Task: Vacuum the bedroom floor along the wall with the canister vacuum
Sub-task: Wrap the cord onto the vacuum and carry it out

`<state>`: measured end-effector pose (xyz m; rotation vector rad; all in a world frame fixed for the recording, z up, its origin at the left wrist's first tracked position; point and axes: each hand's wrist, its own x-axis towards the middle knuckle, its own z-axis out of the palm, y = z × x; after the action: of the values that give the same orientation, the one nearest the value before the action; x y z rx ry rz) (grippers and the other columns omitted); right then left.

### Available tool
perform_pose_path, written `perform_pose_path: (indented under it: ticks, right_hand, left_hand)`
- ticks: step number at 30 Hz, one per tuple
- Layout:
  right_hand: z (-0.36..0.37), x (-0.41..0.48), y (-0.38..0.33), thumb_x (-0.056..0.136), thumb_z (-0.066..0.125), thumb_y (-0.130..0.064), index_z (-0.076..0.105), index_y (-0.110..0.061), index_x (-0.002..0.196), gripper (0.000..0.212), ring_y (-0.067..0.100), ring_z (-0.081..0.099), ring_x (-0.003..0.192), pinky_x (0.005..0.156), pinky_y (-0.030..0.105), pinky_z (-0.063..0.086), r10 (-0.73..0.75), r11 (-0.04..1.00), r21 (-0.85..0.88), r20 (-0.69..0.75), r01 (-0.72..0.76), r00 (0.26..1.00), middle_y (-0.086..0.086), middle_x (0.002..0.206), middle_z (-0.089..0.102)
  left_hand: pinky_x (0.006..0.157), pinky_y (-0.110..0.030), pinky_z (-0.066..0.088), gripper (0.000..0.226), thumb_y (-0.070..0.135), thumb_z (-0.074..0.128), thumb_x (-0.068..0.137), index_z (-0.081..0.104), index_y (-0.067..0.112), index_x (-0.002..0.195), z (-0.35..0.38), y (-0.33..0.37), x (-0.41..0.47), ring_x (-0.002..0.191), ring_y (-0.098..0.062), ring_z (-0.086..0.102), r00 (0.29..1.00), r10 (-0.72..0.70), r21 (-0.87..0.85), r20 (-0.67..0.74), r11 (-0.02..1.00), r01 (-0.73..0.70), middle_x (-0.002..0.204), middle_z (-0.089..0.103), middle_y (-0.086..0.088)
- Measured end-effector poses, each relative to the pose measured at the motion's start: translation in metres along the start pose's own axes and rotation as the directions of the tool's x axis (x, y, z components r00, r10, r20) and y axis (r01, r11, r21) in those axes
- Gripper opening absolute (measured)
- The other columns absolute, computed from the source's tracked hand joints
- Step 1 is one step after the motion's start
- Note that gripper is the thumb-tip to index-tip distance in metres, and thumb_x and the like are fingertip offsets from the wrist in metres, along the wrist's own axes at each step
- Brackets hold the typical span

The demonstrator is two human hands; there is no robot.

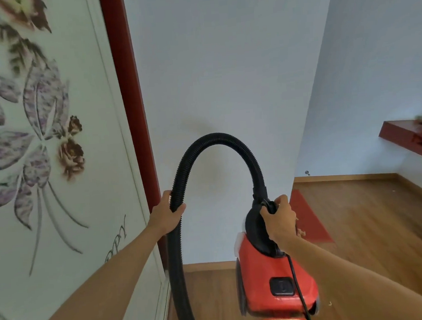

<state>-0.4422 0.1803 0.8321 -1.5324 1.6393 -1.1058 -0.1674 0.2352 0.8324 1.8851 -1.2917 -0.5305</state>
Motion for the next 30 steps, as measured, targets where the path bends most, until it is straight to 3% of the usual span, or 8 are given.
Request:
perform_pose_path:
  ticks: [10, 19, 22, 25, 30]
  right_hand:
    - [0.096, 0.05, 0.073, 0.096, 0.058, -0.017, 0.043, -0.007, 0.098, 0.018, 0.017, 0.053, 0.062, 0.056, 0.037, 0.048, 0.144, 0.989, -0.031, -0.003, -0.144, 0.99, 0.002, 0.074, 0.054]
    - [0.171, 0.052, 0.169, 0.096, 0.059, -0.022, 0.045, -0.013, 0.101, 0.017, 0.021, 0.06, 0.07, 0.062, 0.04, 0.054, 0.324, 0.943, -0.113, 0.097, -0.313, 0.941, 0.003, 0.082, 0.06]
    - [0.197, 0.048, 0.204, 0.097, 0.058, -0.023, 0.044, -0.011, 0.102, 0.019, 0.018, 0.059, 0.066, 0.054, 0.035, 0.05, 0.347, 0.933, -0.149, 0.139, -0.327, 0.927, 0.002, 0.079, 0.059]
    - [0.221, 0.046, 0.238, 0.098, 0.058, -0.023, 0.044, -0.01, 0.1, 0.019, 0.016, 0.056, 0.063, 0.056, 0.039, 0.051, 0.361, 0.927, -0.172, 0.164, -0.333, 0.918, 0.003, 0.077, 0.059]
    - [0.261, 0.049, 0.3, 0.098, 0.058, -0.025, 0.044, -0.015, 0.098, 0.017, 0.03, 0.063, 0.069, 0.055, 0.043, 0.052, 0.393, 0.914, -0.181, 0.183, -0.362, 0.901, 0.007, 0.078, 0.062]
  left_hand:
    - [0.054, -0.018, 0.041, 0.051, 0.034, 0.057, 0.099, 0.035, 0.022, 0.143, 0.065, -0.091, 0.097, 0.07, -0.012, 0.06, 0.989, -0.075, 0.063, 0.124, 0.996, 0.067, 0.095, 0.064, -0.003]
    - [0.074, -0.026, 0.045, 0.054, 0.037, 0.055, 0.099, 0.033, 0.023, 0.146, 0.131, -0.2, 0.109, 0.087, -0.019, 0.06, 0.948, -0.224, 0.133, 0.228, 0.971, 0.198, 0.115, 0.064, -0.006]
    - [0.067, -0.023, 0.046, 0.056, 0.036, 0.055, 0.1, 0.031, 0.021, 0.148, 0.152, -0.241, 0.103, 0.081, -0.016, 0.06, 0.932, -0.265, 0.134, 0.249, 0.962, 0.238, 0.116, 0.064, -0.007]
    - [0.065, -0.023, 0.049, 0.06, 0.036, 0.055, 0.1, 0.028, 0.021, 0.151, 0.176, -0.281, 0.099, 0.078, -0.015, 0.061, 0.917, -0.315, 0.137, 0.245, 0.948, 0.288, 0.115, 0.064, -0.005]
    - [0.057, -0.021, 0.047, 0.055, 0.036, 0.056, 0.099, 0.033, 0.022, 0.147, 0.224, -0.343, 0.099, 0.071, -0.012, 0.061, 0.909, -0.35, 0.148, 0.227, 0.935, 0.323, 0.11, 0.067, -0.005]
